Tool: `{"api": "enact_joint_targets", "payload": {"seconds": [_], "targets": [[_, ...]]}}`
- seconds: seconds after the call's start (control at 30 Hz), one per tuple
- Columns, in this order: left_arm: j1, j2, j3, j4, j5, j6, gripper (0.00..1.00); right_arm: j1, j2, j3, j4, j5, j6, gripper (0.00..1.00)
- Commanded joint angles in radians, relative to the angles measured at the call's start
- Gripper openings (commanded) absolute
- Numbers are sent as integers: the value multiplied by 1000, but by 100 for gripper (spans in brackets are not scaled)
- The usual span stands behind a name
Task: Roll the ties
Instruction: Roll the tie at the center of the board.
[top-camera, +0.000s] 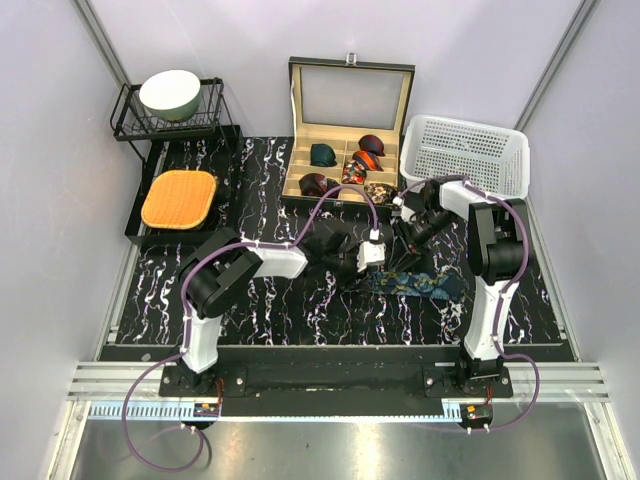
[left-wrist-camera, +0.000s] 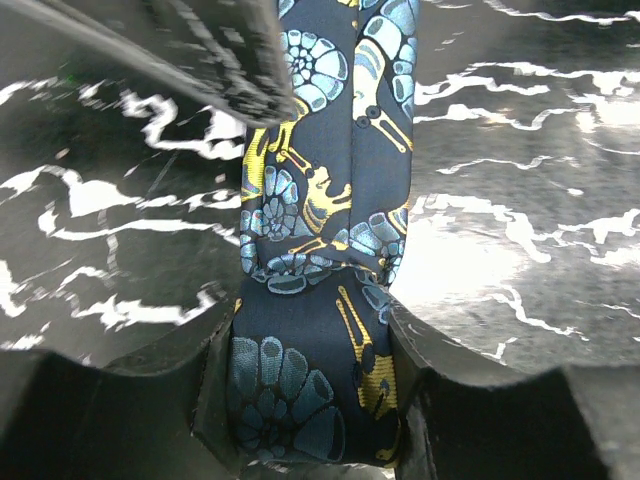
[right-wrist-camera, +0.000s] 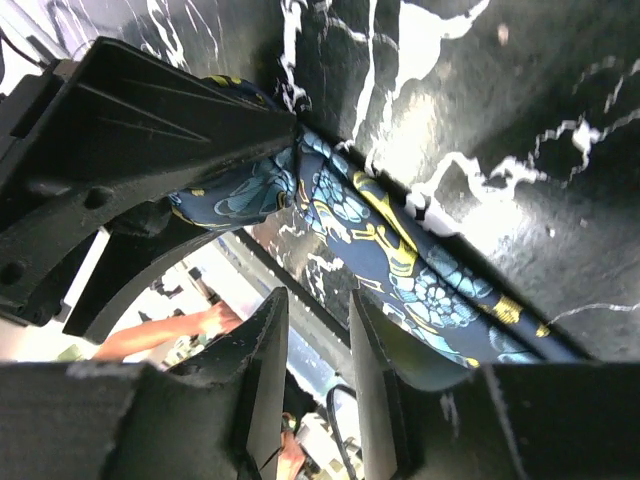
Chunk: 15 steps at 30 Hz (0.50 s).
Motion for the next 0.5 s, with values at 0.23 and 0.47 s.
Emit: {"api": "enact_joint_targets", "payload": {"seconds": [0.23, 0.47], "targets": [[31, 29, 29, -393, -281, -21, 0, 10, 39, 71, 40, -56, 41, 36], [6, 53, 85, -477, -318, -43, 5, 11, 62, 28, 96, -168, 84, 40]]}}
